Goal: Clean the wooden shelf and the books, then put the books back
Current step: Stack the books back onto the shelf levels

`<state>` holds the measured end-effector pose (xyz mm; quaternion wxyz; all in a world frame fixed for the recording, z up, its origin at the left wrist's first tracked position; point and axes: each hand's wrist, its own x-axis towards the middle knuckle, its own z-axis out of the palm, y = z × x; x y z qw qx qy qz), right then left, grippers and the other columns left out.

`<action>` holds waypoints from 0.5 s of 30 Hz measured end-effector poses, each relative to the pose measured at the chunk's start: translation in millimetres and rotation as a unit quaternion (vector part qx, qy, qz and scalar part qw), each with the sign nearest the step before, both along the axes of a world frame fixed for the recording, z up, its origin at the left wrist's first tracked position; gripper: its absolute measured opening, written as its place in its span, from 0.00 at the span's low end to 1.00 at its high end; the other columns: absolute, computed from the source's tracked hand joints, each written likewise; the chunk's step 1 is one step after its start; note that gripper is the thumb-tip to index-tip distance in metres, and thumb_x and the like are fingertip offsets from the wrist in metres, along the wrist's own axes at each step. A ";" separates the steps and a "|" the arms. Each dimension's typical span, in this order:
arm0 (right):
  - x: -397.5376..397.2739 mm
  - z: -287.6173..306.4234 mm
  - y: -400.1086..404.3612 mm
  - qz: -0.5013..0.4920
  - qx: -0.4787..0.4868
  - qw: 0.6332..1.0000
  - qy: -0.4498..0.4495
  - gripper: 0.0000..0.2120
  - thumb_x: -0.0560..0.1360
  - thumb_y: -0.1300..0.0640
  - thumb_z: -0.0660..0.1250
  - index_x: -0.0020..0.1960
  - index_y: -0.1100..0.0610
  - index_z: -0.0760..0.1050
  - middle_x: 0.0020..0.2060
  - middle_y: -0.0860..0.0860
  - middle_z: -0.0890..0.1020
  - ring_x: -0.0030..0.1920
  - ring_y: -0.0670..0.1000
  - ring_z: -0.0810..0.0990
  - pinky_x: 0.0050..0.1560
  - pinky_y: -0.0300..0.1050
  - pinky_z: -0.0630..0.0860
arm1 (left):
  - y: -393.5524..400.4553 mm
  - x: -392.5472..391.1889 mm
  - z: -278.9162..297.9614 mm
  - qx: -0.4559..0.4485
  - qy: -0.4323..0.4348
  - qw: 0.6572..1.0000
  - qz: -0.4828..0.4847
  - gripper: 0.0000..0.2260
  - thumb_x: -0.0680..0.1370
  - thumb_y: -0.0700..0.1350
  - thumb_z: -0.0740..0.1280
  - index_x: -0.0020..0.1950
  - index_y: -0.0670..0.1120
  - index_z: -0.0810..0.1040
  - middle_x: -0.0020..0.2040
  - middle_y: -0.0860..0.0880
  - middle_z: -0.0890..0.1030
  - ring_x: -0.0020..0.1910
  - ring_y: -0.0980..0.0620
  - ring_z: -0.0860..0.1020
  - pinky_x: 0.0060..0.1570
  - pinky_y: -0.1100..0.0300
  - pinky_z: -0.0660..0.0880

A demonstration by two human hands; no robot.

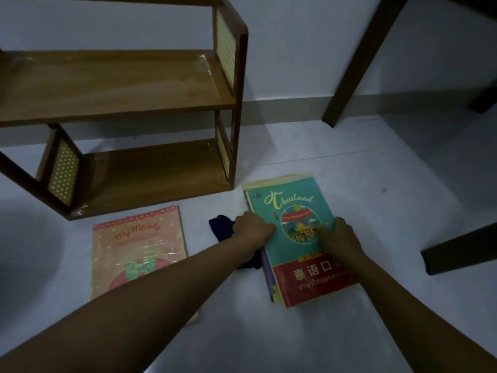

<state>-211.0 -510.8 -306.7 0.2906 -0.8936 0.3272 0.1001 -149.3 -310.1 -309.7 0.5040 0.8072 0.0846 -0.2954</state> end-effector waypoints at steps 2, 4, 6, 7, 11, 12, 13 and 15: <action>0.4 1.3 0.6 -0.003 0.001 1.000 -0.014 0.26 0.72 0.39 0.63 0.59 0.58 0.70 0.53 0.58 0.79 0.50 0.60 0.80 0.51 0.58 0.79 | -1.1 -0.4 1.5 -0.061 0.022 0.996 0.059 0.22 0.62 0.48 0.69 0.53 0.41 0.79 0.51 0.43 0.83 0.46 0.45 0.83 0.47 0.48 0.82; -0.4 3.9 -0.5 -0.014 0.013 0.999 -0.026 0.24 0.74 0.41 0.63 0.60 0.58 0.70 0.53 0.58 0.79 0.51 0.59 0.80 0.51 0.58 0.78 | -1.7 -2.5 3.5 -0.098 0.019 0.992 0.073 0.20 0.63 0.46 0.70 0.53 0.40 0.79 0.51 0.42 0.83 0.45 0.45 0.83 0.46 0.47 0.82; -2.9 6.0 -4.7 -0.030 0.040 0.998 -0.035 0.22 0.75 0.43 0.63 0.60 0.57 0.70 0.53 0.57 0.80 0.50 0.58 0.80 0.52 0.58 0.79 | -3.6 -6.1 8.5 -0.126 0.000 0.989 0.075 0.21 0.65 0.43 0.73 0.56 0.40 0.74 0.52 0.42 0.82 0.46 0.45 0.83 0.45 0.46 0.82; -5.6 8.7 -6.1 -0.034 0.057 0.997 -0.040 0.20 0.76 0.44 0.63 0.60 0.57 0.70 0.52 0.56 0.80 0.50 0.57 0.81 0.52 0.58 0.79 | -5.6 -9.0 12.9 -0.142 -0.014 0.987 0.074 0.22 0.68 0.41 0.74 0.58 0.41 0.69 0.52 0.43 0.80 0.47 0.44 0.82 0.46 0.45 0.82; -16.6 20.7 -16.8 -0.038 0.130 0.988 -0.072 0.19 0.76 0.45 0.65 0.61 0.55 0.71 0.52 0.53 0.81 0.46 0.53 0.82 0.48 0.56 0.80 | -13.1 -17.7 32.5 -0.217 -0.020 0.974 0.061 0.19 0.75 0.34 0.69 0.57 0.45 0.61 0.55 0.41 0.77 0.51 0.42 0.80 0.49 0.43 0.80; -18.0 26.1 -20.9 -0.027 0.151 0.984 -0.089 0.22 0.74 0.44 0.67 0.63 0.55 0.70 0.56 0.52 0.79 0.48 0.51 0.81 0.45 0.53 0.80 | -11.7 -19.1 37.5 -0.250 -0.008 0.966 0.069 0.19 0.75 0.34 0.69 0.57 0.45 0.61 0.56 0.40 0.77 0.52 0.42 0.81 0.49 0.42 0.80; -19.5 33.7 -24.8 -0.010 0.181 0.978 -0.106 0.30 0.70 0.42 0.71 0.66 0.54 0.68 0.60 0.50 0.77 0.51 0.50 0.79 0.45 0.49 0.79 | -8.7 -20.8 44.2 -0.283 0.002 0.956 0.073 0.19 0.75 0.34 0.68 0.58 0.45 0.62 0.56 0.40 0.78 0.52 0.42 0.81 0.49 0.42 0.80; -17.4 52.6 -29.5 -0.004 0.301 0.944 -0.134 0.49 0.57 0.38 0.78 0.71 0.52 0.62 0.64 0.48 0.74 0.57 0.52 0.78 0.48 0.47 0.78 | 3.1 -21.2 58.3 -0.334 0.008 0.941 0.055 0.18 0.76 0.33 0.67 0.61 0.44 0.64 0.58 0.40 0.79 0.54 0.41 0.81 0.52 0.42 0.79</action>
